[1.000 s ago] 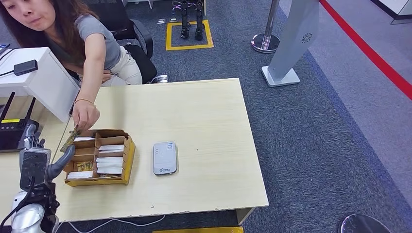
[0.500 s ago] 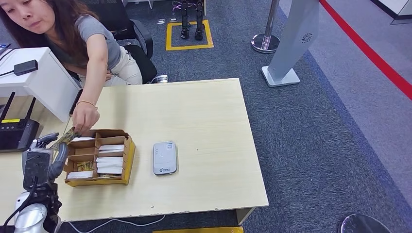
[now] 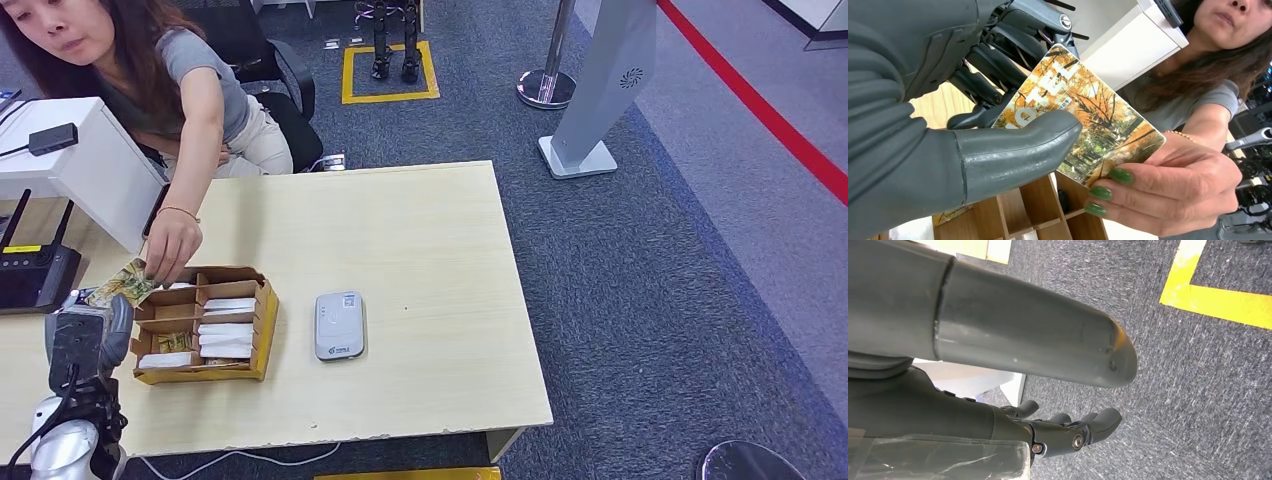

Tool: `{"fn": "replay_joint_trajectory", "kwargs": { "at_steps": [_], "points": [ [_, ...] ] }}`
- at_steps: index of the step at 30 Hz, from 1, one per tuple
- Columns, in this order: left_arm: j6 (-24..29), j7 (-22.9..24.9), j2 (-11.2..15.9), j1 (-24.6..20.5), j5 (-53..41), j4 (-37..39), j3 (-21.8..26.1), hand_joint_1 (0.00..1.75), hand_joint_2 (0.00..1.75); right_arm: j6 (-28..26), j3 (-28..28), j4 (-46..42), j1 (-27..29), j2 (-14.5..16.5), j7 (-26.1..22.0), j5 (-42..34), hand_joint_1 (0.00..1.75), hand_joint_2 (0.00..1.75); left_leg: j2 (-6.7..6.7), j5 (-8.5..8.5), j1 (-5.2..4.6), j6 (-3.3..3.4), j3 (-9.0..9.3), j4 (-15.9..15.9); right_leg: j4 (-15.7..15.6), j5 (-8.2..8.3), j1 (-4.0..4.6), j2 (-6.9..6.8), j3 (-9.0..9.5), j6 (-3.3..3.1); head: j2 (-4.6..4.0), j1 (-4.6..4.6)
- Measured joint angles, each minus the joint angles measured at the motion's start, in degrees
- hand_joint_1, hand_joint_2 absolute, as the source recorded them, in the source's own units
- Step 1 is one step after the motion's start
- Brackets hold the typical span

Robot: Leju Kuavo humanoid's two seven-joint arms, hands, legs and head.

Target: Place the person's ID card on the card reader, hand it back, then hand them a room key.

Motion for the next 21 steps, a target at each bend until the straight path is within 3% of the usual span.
{"fn": "replay_joint_trajectory", "kwargs": {
  "at_steps": [17, 21],
  "points": [
    [0.86, -0.1, -0.01, -0.82, 0.17, 0.86, 0.0, 1.75, 1.75, -0.19, 0.07, 0.0, -0.05, 0.0, -0.45, 0.02, 0.0, 0.0, 0.0, 0.0, 0.0, 0.0, 0.0, 0.0, 0.0, 0.0, 0.0, 0.0, 0.0, 0.0, 0.0, 0.0],
    [5.11, -1.51, -0.24, -1.55, -5.07, 0.85, -0.2, 1.75, 1.75, -0.14, 0.05, 0.0, -0.06, 0.0, -0.44, 0.02, 0.0, 0.0, 0.0, 0.0, 0.0, 0.0, 0.01, 0.01, 0.0, 0.0, 0.0, 0.0, -0.01, 0.0, 0.0, -0.01]
  ]
}}
